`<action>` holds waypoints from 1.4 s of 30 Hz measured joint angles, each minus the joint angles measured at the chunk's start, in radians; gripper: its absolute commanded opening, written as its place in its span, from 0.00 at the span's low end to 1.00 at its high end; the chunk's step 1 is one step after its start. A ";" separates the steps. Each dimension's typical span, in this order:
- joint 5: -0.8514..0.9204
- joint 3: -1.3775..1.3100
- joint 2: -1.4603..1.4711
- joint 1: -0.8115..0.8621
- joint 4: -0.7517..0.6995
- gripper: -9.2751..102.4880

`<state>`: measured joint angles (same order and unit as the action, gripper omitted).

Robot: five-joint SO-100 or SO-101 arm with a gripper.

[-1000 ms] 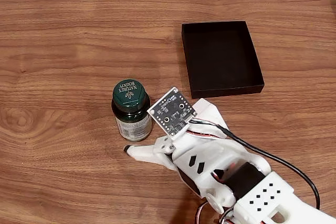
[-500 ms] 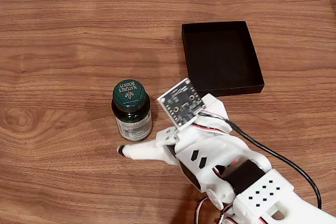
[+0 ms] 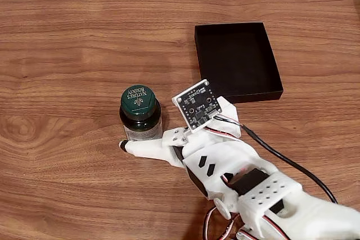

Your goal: Pick up the pill bottle and place it in the black box.

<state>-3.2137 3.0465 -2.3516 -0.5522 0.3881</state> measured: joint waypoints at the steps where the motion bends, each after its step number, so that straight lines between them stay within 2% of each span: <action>1: 0.000 0.000 0.021 0.000 0.020 0.47; 13: 0.043 -0.005 0.195 -0.014 0.138 0.45; 29: 0.058 -0.161 0.545 -0.020 0.342 0.44; 42: 0.058 -0.298 0.851 -0.034 0.551 0.33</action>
<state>-3.1554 2.7489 -1.5002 -0.5860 0.9388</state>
